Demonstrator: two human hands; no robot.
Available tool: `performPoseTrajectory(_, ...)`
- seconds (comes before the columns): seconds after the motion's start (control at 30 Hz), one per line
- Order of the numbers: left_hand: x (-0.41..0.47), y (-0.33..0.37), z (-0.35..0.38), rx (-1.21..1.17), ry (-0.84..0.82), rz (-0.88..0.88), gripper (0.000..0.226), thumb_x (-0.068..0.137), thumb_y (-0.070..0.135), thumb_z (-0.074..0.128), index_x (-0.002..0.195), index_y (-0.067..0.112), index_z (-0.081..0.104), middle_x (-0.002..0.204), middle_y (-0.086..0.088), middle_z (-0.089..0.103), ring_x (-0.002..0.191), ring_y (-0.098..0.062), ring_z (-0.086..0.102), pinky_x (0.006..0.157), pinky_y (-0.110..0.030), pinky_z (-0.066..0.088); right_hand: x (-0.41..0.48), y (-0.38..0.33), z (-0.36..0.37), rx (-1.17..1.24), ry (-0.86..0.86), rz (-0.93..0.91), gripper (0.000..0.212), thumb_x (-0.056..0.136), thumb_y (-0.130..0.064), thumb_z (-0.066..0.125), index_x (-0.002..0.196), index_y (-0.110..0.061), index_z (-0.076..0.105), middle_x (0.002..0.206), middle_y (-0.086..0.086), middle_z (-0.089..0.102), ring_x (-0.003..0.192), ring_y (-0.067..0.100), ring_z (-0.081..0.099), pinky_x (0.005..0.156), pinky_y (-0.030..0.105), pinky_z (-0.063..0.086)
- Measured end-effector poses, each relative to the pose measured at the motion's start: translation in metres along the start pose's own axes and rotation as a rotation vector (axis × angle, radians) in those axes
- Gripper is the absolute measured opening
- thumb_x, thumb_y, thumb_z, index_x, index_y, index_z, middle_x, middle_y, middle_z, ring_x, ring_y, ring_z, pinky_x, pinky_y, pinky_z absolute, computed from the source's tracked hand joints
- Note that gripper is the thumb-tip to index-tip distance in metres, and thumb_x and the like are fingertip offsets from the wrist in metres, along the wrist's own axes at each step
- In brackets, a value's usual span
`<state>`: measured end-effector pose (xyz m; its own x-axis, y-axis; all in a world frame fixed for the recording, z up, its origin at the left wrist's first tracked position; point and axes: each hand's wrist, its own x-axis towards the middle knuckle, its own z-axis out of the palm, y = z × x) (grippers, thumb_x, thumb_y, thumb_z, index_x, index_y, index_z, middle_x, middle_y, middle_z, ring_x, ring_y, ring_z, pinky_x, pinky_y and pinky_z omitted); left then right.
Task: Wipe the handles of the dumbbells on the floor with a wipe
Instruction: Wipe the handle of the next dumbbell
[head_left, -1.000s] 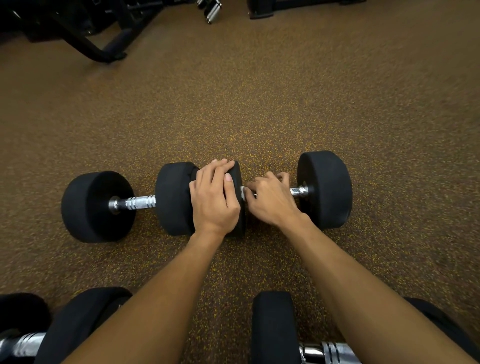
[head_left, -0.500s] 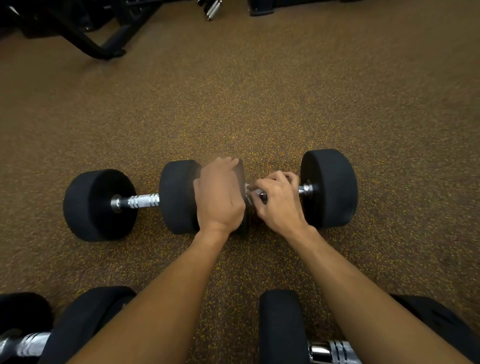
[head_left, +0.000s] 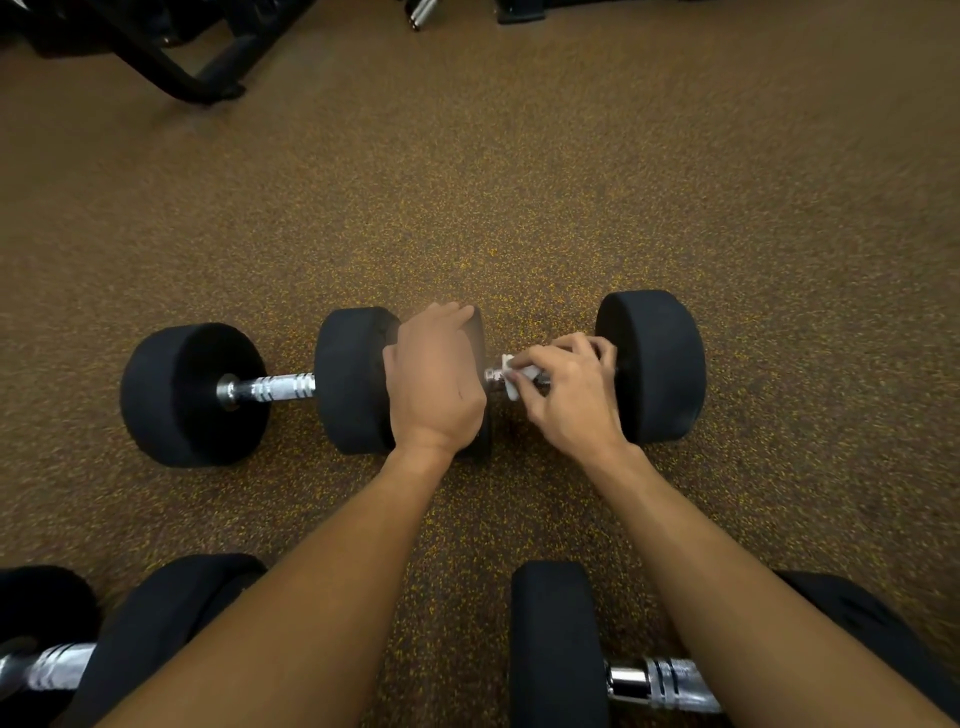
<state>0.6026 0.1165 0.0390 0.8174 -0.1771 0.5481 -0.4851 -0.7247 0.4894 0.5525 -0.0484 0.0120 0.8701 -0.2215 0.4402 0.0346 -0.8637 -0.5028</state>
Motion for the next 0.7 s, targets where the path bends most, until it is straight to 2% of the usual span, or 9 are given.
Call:
performPoseTrajectory(0.17,0.002,0.000,0.000,0.009,0.001,0.001,0.036,0.108,0.024,0.042,0.132,0.022,0.068,0.138,0.007,0.065,0.134,-0.016,0.054,0.100,-0.036,0.038,0.005,-0.010,0.009,-0.016,-0.049,-0.103,0.012,0.096,-0.038,0.072,0.099,-0.028,0.078,0.096,-0.009,0.076,0.106,0.023,0.062,0.105,0.050,0.036)
performPoseTrajectory(0.33,0.000,0.000,0.001,0.011,0.015,-0.003,0.036,0.108,0.024,0.042,0.132,0.022,0.069,0.138,0.007,0.065,0.135,-0.016,0.054,0.101,-0.033,0.036,0.000,0.001,0.003,-0.049,0.025,-0.080,0.013,0.095,-0.040,0.073,0.097,-0.028,0.078,0.096,-0.011,0.077,0.107,0.021,0.060,0.103,0.048,0.033)
performPoseTrajectory(0.43,0.000,0.000,0.001,0.014,0.022,0.002,0.035,0.107,0.022,0.044,0.131,0.021,0.069,0.138,0.007,0.065,0.135,-0.017,0.054,0.100,-0.029,0.033,0.004,-0.011,0.010,-0.042,-0.007,-0.129,0.012,0.097,-0.035,0.071,0.098,-0.024,0.078,0.096,-0.008,0.077,0.105,0.024,0.060,0.101,0.046,0.035)
performPoseTrajectory(0.6,0.000,0.000,0.001,0.019,0.023,0.005,0.035,0.107,0.021,0.045,0.132,0.021,0.069,0.138,0.006,0.065,0.135,-0.017,0.055,0.099,-0.031,0.035,-0.003,-0.001,0.010,-0.009,0.012,-0.179,0.011,0.094,-0.033,0.076,0.102,-0.025,0.077,0.108,-0.011,0.077,0.107,0.020,0.060,0.100,0.047,0.039)
performPoseTrajectory(0.7,-0.001,0.000,0.000,0.021,0.020,0.007,0.036,0.107,0.022,0.044,0.132,0.021,0.069,0.138,0.006,0.065,0.135,-0.017,0.054,0.099,-0.032,0.036,0.002,-0.006,0.010,-0.014,-0.007,-0.176,0.012,0.093,-0.033,0.076,0.101,-0.024,0.078,0.105,-0.010,0.077,0.107,0.021,0.058,0.099,0.045,0.038)
